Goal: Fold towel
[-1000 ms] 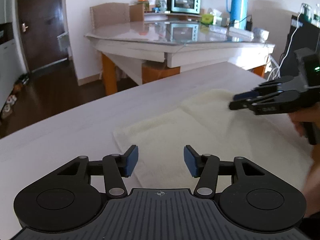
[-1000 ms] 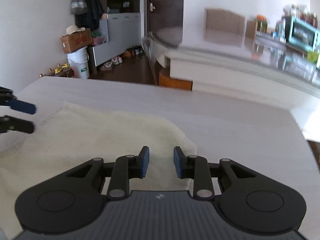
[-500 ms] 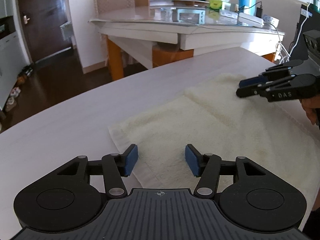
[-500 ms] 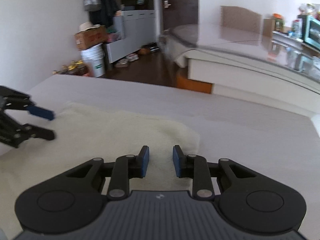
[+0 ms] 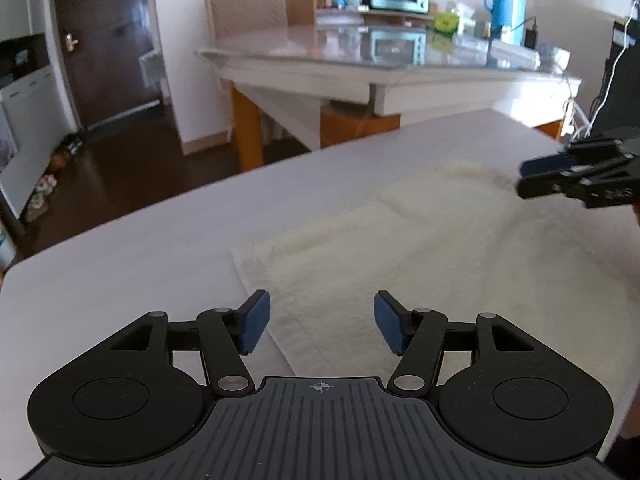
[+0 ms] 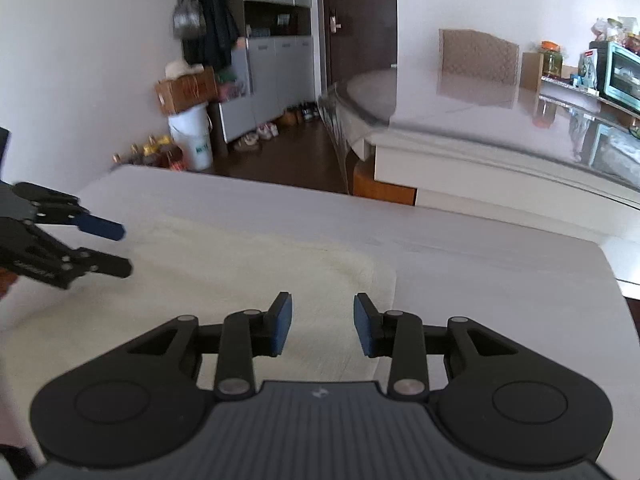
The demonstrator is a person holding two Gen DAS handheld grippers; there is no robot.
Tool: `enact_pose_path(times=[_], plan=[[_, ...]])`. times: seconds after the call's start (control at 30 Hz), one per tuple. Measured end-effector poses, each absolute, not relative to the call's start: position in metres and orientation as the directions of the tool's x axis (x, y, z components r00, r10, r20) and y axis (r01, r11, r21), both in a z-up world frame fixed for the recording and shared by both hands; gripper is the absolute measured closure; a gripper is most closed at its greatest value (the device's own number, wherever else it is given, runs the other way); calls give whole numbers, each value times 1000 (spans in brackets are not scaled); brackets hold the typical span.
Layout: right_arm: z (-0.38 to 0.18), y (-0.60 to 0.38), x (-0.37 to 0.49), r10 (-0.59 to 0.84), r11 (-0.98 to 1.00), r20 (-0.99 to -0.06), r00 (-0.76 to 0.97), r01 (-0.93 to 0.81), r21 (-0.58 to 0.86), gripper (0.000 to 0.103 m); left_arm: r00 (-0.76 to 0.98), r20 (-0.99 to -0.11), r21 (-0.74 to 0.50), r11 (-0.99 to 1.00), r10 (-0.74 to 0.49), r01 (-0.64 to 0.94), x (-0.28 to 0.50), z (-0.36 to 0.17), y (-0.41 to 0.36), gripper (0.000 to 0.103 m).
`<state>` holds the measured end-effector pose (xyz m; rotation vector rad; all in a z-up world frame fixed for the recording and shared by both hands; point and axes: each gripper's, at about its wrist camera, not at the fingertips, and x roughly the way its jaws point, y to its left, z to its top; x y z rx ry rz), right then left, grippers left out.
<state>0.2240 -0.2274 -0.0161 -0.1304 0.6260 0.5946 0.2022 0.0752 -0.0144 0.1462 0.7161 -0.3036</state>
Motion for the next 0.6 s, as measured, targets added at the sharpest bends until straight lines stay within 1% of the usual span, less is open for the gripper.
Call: enact_pose_path(times=[0.13, 0.33, 0.4, 0.47, 0.6], plan=[[-13, -242, 180, 484, 819, -594, 642, -572, 48, 58, 698, -652, 9, 917, -298, 400, 177, -6, 57, 40], [-22, -259, 116, 459, 813, -630, 626, -583, 13, 58, 589, -636, -67, 796, -498, 601, 142, -9, -3, 40], [-23, -264, 105, 440, 824, -634, 636, -567, 3, 58, 560, -636, -78, 766, -531, 638, 136, -11, -16, 41], [-22, -271, 98, 414, 842, -633, 653, -539, -5, 55, 519, -635, -94, 723, -573, 684, 130, -14, -34, 42], [-19, -286, 92, 403, 864, -620, 673, -503, 17, 54, 479, -634, -99, 679, -607, 728, 129, -20, -62, 43]])
